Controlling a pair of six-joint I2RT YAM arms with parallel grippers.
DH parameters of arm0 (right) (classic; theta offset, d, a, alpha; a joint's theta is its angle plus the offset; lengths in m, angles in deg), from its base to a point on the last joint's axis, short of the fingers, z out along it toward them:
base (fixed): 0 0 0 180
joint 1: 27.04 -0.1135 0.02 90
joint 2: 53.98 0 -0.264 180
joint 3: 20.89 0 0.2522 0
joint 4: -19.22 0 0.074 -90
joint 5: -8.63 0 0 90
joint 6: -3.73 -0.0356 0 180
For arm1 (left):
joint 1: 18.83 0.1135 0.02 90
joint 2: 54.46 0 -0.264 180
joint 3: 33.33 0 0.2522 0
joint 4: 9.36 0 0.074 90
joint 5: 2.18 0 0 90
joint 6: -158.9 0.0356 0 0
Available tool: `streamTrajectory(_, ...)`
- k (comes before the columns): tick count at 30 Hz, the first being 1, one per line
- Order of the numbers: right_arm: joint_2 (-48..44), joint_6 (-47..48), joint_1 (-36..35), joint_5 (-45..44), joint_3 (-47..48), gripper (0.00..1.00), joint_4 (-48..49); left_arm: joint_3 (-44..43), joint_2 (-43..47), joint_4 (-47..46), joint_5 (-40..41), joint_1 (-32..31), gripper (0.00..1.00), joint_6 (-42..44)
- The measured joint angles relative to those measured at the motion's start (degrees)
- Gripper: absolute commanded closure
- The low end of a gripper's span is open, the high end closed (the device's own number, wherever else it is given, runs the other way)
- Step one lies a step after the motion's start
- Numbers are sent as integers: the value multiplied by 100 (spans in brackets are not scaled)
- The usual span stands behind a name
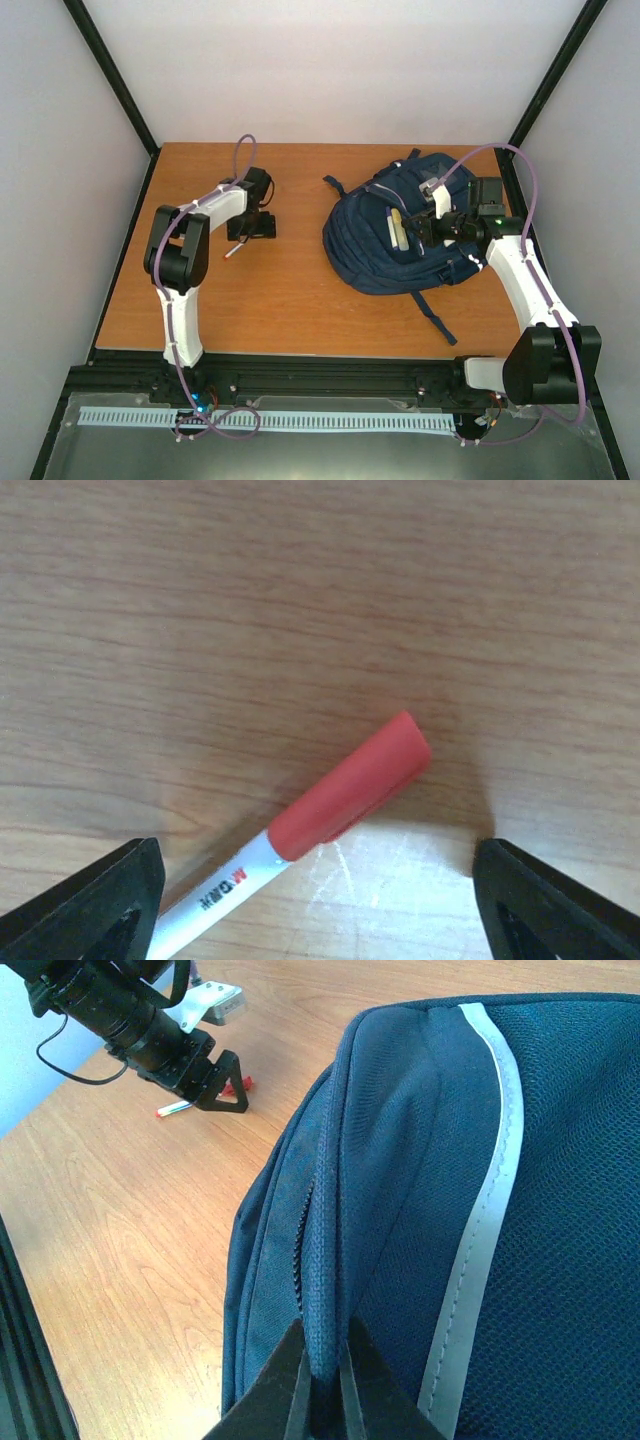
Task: Pack the student bag
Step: Pick up the stationery from the center of the board.
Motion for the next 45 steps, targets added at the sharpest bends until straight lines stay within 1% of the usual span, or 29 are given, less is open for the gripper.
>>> streamTrajectory(1, 0, 4, 2, 4, 0, 97, 0, -7, -4, -4, -61, 7, 20, 0)
streamTrajectory(2, 0, 9, 9, 7, 0, 97, 0, -4, -7, 11, -166, 11, 26, 26)
streamTrajectory(4, 0, 22, 13, 17, 0, 97, -2, 39, 0, 20, -422, 13, 32, 20)
streamTrajectory(7, 0, 42, 17, 35, 0, 97, -4, 225, 127, -15, -708, 9, 36, 0)
streamTrajectory(12, 4, 50, 17, 52, 0, 97, -9, 778, 531, -44, -1209, -129, 43, -59)
streamTrajectory(13, 11, 50, 17, 66, 0, 97, -9, 852, 584, -28, -1252, -203, 47, -66)
streamTrajectory(15, 24, 57, 20, 90, 0, 97, -15, 922, 629, 9, -1311, -376, 60, -107)
streamTrajectory(17, 33, 63, 20, 109, 0, 97, -20, 940, 632, 28, -1333, -553, 67, -133)
streamTrajectory(22, 35, 66, 22, 122, 0, 97, -24, 953, 627, 72, -1419, -754, 80, -240)
streamTrajectory(28, 35, 66, 22, 122, 0, 97, -26, 898, 590, 227, -1377, -789, 94, -332)
streamTrajectory(31, 35, 66, 22, 122, 0, 97, -28, 879, 586, 319, -1368, -798, 97, -337)
streamTrajectory(35, 33, 66, 22, 122, 0, 97, -28, 866, 616, 463, -1482, -828, 98, -365)
streamTrajectory(38, 33, 66, 22, 125, 0, 97, -33, 852, 807, 490, -1888, -896, 97, -446)
streamTrajectory(41, 33, 66, 22, 125, 0, 97, -37, 715, 1263, 363, -2387, -1078, 97, -588)
streamTrajectory(45, 33, 66, 22, 125, 0, 97, -39, 293, 1939, -153, -3042, -1440, 97, -811)
